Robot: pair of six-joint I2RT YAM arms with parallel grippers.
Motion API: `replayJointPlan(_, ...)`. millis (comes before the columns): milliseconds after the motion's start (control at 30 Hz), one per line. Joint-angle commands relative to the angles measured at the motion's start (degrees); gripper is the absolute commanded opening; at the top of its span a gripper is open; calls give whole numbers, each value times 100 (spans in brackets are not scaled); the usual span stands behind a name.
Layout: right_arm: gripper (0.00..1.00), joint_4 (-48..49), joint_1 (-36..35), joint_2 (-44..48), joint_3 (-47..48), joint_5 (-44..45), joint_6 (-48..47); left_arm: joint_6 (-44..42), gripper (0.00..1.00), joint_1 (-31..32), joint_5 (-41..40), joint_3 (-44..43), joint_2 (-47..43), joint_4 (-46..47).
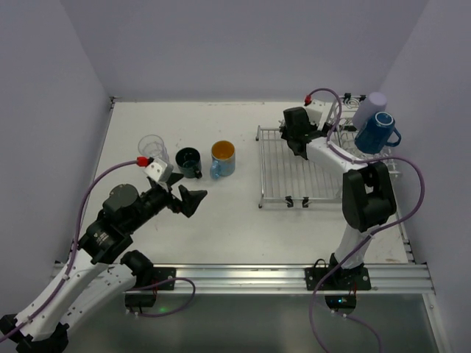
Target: Unload the cups from the dish rack
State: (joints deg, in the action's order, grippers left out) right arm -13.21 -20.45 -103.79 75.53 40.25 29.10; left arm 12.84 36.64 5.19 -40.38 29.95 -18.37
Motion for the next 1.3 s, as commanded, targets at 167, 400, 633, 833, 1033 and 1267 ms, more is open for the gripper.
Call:
replayJointPlan(167,91,680,252,-71,296,-518,-80,-124,100,-192,166,21,230,97)
replayJointPlan(400,50,951,225,262,-203,-483,-80,-106,100,-368,289,21,318,132)
replayJointPlan(633,38,1216,-178,824,-565,-299,-229,42,100,-500,562,21,379,228)
replayJointPlan(833,30,1286,-503,1615,-785,-429,-291,806,100,-500,1194,214,380,727)
replayJointPlan(1033,29,1585,-837,2634,-1233,-729,-212,1983,99,-491,1730,856,484,2228)
replayJointPlan(1267,29,2085,-1075,4049,-2085,-2835,743,2898,93,-483,2064,1172,1187,3830)
